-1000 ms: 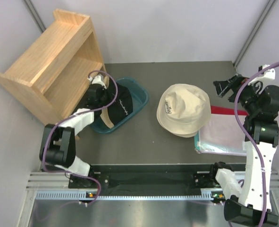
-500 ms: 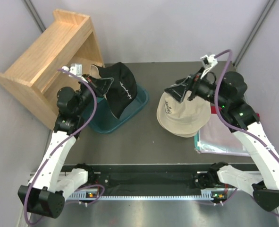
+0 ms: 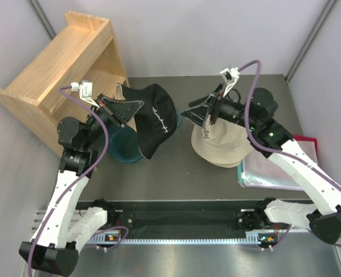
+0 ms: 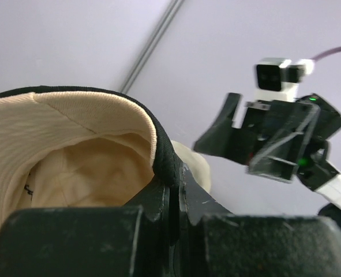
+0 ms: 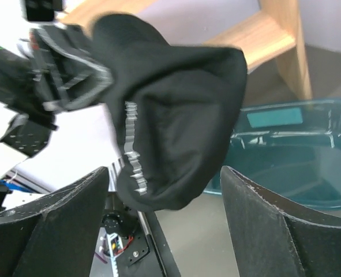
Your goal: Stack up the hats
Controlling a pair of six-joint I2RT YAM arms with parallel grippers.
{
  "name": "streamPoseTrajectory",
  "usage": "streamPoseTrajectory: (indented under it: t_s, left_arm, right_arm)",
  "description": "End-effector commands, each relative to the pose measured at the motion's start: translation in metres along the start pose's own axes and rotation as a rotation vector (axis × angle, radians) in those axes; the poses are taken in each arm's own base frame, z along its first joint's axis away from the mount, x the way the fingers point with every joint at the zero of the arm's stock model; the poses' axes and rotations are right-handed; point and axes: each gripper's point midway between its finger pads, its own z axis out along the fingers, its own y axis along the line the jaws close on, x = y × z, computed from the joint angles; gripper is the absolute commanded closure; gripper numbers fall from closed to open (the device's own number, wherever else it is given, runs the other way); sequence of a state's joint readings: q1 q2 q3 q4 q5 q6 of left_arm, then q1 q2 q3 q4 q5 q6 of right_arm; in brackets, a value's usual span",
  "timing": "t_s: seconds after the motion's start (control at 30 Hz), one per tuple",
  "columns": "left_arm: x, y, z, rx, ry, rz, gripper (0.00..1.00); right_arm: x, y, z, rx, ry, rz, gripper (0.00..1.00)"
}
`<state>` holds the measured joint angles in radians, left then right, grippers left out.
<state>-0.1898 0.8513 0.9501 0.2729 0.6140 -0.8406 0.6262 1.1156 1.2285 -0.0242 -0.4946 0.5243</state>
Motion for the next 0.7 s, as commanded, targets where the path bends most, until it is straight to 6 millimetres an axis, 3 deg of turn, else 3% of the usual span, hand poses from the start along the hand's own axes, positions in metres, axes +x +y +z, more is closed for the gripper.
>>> streamPoseTrajectory:
  t_s: [0.0, 0.27, 0.37, 0.4, 0.47, 0.5, 0.57, 0.67]
  left_arm:
    - [-0.026, -0.052, -0.009, 0.154, -0.061, 0.055, 1.00]
    - [-0.025, -0.063, -0.012, 0.201, -0.048, 0.052, 1.00]
    - [-0.023, -0.063, -0.013, 0.201, -0.044, 0.051, 1.00]
    - [-0.022, -0.061, -0.013, 0.199, -0.041, 0.050, 1.00]
    - [-0.020, -0.058, -0.012, 0.193, -0.039, 0.049, 1.00]
    - [-0.020, -0.058, -0.013, 0.192, -0.040, 0.053, 1.00]
    - [-0.018, -0.055, -0.011, 0.189, -0.031, 0.046, 1.00]
    - [-0.017, -0.051, -0.009, 0.187, -0.030, 0.049, 1.00]
  right_arm:
    - [-0.005, 0.009, 0.022, -0.057, -0.015, -0.008, 0.24]
    - [0.005, 0.004, 0.050, -0.072, 0.021, 0.006, 0.29]
    - [0.005, 0.007, 0.055, -0.090, 0.014, 0.010, 0.43]
    - [0.004, 0.007, 0.055, -0.092, 0.011, 0.010, 0.57]
    - [0.002, 0.006, 0.055, -0.087, -0.005, 0.011, 0.73]
    - [-0.001, 0.008, 0.053, -0.085, -0.014, 0.005, 0.87]
    - [-0.004, 0.005, 0.053, -0.069, -0.026, -0.002, 1.00]
    - [-0.008, 0.004, 0.048, -0.043, -0.037, -0.023, 1.00]
